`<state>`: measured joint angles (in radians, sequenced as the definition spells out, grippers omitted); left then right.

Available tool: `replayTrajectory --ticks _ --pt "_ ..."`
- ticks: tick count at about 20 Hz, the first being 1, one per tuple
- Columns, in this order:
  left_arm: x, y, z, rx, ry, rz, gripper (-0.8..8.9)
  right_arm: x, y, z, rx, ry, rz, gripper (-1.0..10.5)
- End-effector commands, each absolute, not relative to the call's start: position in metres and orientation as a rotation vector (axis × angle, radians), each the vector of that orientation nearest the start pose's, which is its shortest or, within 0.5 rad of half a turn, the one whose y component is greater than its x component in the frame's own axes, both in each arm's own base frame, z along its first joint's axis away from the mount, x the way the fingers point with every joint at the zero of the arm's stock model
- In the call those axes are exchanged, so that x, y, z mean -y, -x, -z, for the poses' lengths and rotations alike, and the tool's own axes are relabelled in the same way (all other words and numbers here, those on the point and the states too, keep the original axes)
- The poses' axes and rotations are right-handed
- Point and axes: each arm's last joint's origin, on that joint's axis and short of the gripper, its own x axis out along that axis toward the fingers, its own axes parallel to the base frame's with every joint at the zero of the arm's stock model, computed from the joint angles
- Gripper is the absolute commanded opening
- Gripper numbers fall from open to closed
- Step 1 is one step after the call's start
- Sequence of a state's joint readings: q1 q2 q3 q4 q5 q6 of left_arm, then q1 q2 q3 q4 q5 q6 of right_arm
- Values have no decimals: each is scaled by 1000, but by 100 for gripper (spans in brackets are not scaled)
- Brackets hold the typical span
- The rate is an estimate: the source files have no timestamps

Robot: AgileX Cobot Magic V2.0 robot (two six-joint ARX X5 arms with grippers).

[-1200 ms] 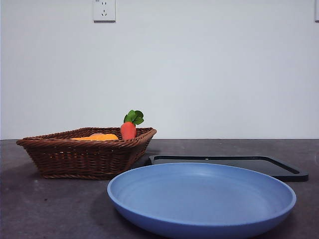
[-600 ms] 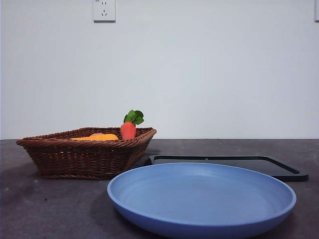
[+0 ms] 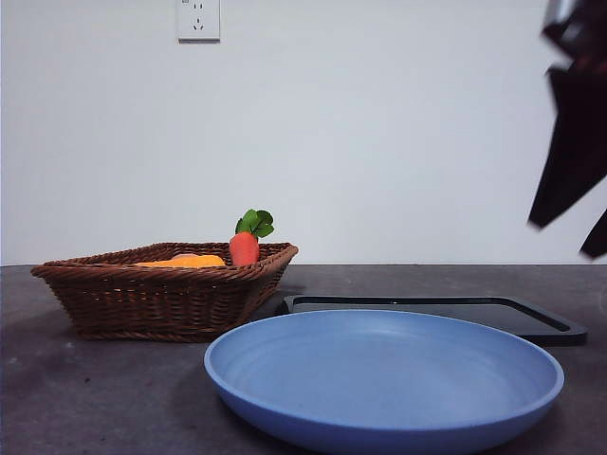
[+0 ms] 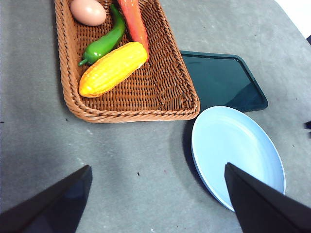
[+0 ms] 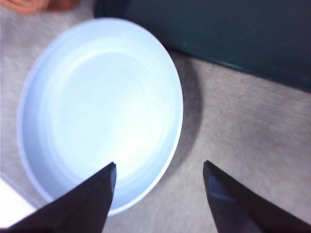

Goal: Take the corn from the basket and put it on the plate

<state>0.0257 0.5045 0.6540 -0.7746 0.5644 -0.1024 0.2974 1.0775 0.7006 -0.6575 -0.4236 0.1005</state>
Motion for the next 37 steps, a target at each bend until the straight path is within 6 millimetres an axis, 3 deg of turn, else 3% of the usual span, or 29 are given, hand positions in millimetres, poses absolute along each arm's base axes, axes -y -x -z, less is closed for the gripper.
replayTrajectory --ticks 1,7,12,18,22,25,29,37 --pt "13 -98 -280 -602 263 501 443 -76 -195 -211 -1116 -138 -621 292" --pt "13 -98 -280 -602 263 501 443 -93 -213 -179 -1212 -120 -641 283" --pt "13 -98 -280 -602 263 501 443 -98 -219 -164 -1263 -120 -638 194" --pt "13 -98 -280 -603 263 502 443 -100 -223 -158 -1276 -124 -632 3" --pt "16 -102 -279 -622 242 529 443 -99 -224 -159 -1269 -142 -620 2" --pt "20 -113 -278 -631 214 575 443 -95 -223 -169 -1254 -163 -617 2" --pt "33 -141 -282 -628 136 609 443 -87 -214 -199 -1193 -180 -625 2" --pt "89 -228 -281 -782 -216 594 443 -73 -178 -251 -1021 -198 -642 2"
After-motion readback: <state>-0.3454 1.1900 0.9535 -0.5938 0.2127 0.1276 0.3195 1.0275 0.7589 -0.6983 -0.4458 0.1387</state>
